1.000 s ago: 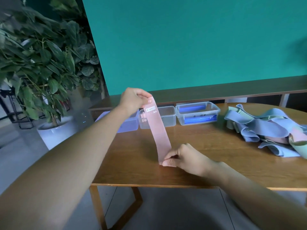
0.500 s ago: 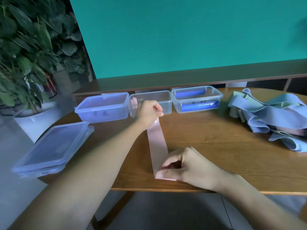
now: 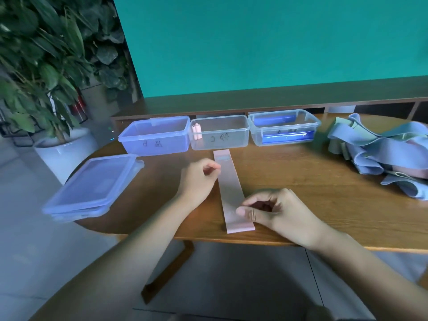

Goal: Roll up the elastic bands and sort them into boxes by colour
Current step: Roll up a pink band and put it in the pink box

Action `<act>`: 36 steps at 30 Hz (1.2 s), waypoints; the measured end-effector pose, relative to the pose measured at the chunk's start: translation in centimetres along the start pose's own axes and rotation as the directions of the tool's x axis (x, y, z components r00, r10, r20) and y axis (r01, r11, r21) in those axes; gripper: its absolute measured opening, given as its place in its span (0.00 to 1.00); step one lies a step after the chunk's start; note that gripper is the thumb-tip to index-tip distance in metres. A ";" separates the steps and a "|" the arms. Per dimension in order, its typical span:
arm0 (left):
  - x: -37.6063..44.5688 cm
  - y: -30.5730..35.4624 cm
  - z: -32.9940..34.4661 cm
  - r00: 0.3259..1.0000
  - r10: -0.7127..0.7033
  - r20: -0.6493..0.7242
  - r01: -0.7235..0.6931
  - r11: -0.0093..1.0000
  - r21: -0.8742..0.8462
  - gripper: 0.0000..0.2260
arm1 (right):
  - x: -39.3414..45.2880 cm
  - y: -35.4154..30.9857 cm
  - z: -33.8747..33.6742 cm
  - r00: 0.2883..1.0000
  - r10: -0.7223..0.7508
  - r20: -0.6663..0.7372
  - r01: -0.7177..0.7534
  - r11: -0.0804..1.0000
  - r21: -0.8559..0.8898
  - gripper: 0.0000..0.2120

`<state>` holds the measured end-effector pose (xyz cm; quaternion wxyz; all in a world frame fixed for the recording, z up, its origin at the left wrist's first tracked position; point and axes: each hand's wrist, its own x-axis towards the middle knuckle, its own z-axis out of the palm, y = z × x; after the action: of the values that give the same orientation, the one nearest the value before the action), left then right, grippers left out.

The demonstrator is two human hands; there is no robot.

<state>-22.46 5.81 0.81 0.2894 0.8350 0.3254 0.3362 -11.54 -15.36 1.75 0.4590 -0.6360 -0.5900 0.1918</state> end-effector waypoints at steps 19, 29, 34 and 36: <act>-10.6 2.7 -4.1 0.894 0.280 0.350 -0.299 0.954 -0.001 0.05 | -1.0 1.1 -0.8 0.977 -0.084 0.194 0.112 0.985 -0.135 0.08; -10.5 2.5 -4.2 0.901 0.284 0.328 -0.311 0.950 0.031 0.06 | -1.0 1.1 -1.0 0.979 -0.053 0.195 0.096 0.972 -0.216 0.08; -10.5 2.5 -4.1 0.904 0.286 0.317 -0.308 0.951 0.019 0.06 | -1.0 1.2 -1.0 0.976 -0.083 0.201 0.134 0.957 -0.257 0.06; -10.5 2.4 -4.2 0.908 0.284 0.309 -0.307 0.951 0.026 0.07 | -1.0 1.0 -0.9 0.976 -0.092 0.198 0.145 0.951 -0.274 0.07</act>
<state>-30.65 -2.38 1.11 0.2504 0.9262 0.1594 0.2326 -10.47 -16.48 1.09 0.3165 -0.6389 -0.6883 0.1338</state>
